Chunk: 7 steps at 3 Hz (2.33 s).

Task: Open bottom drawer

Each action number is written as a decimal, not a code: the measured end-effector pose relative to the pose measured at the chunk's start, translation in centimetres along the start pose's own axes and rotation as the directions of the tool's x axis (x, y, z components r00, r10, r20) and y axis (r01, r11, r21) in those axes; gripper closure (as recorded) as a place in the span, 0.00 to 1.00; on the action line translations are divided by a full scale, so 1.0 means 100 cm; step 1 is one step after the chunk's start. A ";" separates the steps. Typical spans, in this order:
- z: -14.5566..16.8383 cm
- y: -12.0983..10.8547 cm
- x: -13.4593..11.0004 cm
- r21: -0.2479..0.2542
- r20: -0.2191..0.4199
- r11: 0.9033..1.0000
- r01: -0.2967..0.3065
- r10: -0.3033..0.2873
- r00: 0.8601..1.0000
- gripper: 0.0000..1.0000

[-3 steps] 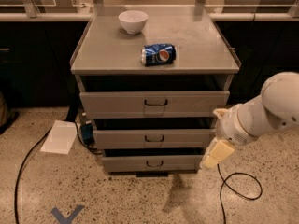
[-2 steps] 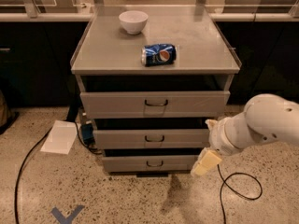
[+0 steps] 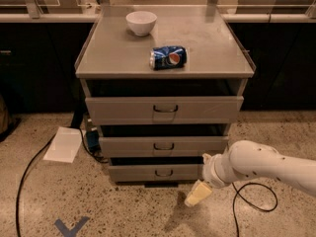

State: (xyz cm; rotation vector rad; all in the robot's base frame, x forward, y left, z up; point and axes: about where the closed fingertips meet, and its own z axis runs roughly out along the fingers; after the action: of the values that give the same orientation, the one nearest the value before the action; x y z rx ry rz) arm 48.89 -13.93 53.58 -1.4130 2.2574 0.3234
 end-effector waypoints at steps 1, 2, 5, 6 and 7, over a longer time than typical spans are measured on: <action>0.000 0.000 0.000 0.000 0.000 1.000 0.000 0.000 1.000 0.00; 0.015 -0.002 0.010 0.008 0.056 0.999 -0.036 0.036 0.998 0.00; 0.176 -0.032 0.018 -0.133 0.138 0.989 0.057 -0.039 0.990 0.00; 0.215 -0.031 0.025 -0.163 0.112 0.985 0.051 -0.033 0.993 0.00; 0.216 -0.031 0.025 -0.163 0.112 0.985 0.051 -0.033 0.993 0.00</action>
Offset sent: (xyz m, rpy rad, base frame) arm 0.0051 -0.0089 -0.0446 0.1449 -0.0477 -0.0920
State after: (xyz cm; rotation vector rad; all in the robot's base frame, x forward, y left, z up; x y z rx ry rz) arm 56.15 -8.09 33.71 -1.4849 2.1512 0.5728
